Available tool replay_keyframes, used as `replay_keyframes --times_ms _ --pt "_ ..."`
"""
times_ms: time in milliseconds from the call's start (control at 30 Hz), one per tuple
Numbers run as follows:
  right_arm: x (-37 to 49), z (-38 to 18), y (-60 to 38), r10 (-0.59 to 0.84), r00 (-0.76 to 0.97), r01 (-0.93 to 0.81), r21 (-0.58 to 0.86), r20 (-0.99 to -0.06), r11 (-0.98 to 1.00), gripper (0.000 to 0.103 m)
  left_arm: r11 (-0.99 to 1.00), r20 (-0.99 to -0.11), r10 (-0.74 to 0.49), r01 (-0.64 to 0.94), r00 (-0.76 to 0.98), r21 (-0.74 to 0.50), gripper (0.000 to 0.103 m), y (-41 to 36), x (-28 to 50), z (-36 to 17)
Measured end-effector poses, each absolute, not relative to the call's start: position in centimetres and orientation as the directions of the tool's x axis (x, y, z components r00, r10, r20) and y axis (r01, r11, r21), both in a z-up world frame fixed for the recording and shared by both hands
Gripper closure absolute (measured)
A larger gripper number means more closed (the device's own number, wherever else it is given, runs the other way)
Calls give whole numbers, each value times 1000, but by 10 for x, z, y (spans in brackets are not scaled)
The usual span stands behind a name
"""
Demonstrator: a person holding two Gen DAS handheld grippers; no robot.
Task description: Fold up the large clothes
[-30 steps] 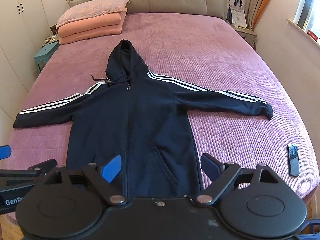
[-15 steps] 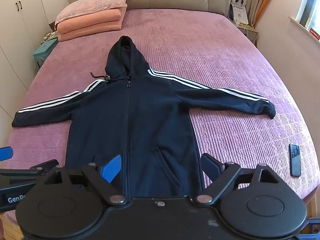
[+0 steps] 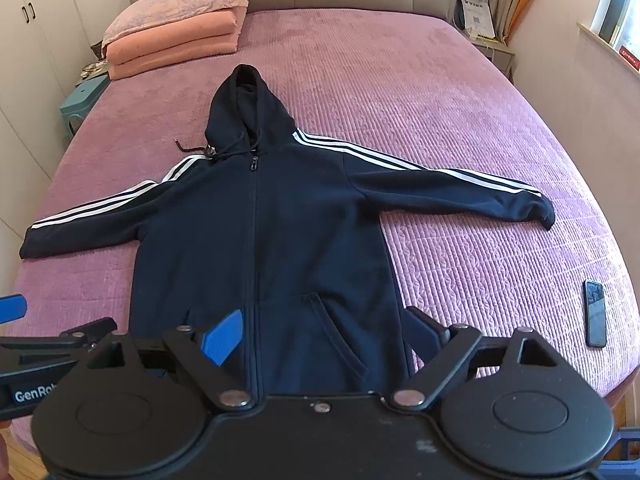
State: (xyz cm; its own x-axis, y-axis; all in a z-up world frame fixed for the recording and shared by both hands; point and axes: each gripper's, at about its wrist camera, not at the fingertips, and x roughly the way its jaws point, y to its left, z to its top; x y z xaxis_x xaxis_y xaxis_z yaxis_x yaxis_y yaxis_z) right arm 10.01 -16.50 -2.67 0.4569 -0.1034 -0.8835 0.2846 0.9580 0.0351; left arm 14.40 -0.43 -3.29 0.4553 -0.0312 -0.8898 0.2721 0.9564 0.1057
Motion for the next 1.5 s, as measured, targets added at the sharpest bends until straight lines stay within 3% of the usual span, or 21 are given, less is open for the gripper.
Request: replay_keyframes --times_ms 867,1100,1267,1500 --pt "149 -43 -189 -137 432 327 13 -891 945 1 948 -894 -44 302 447 104 6 -21 210 -53" --pt "172 -80 -258 -66 412 351 92 -909 932 1 963 -878 -48 257 476 87 6 -68 230 -65" --pt "188 -108 -348 -76 520 375 148 -851 915 1 971 -853 -97 238 512 32 6 -103 253 -89" --pt "204 -193 -523 -196 576 561 210 -793 801 1 980 -820 -99 198 564 18 6 -159 291 -146"
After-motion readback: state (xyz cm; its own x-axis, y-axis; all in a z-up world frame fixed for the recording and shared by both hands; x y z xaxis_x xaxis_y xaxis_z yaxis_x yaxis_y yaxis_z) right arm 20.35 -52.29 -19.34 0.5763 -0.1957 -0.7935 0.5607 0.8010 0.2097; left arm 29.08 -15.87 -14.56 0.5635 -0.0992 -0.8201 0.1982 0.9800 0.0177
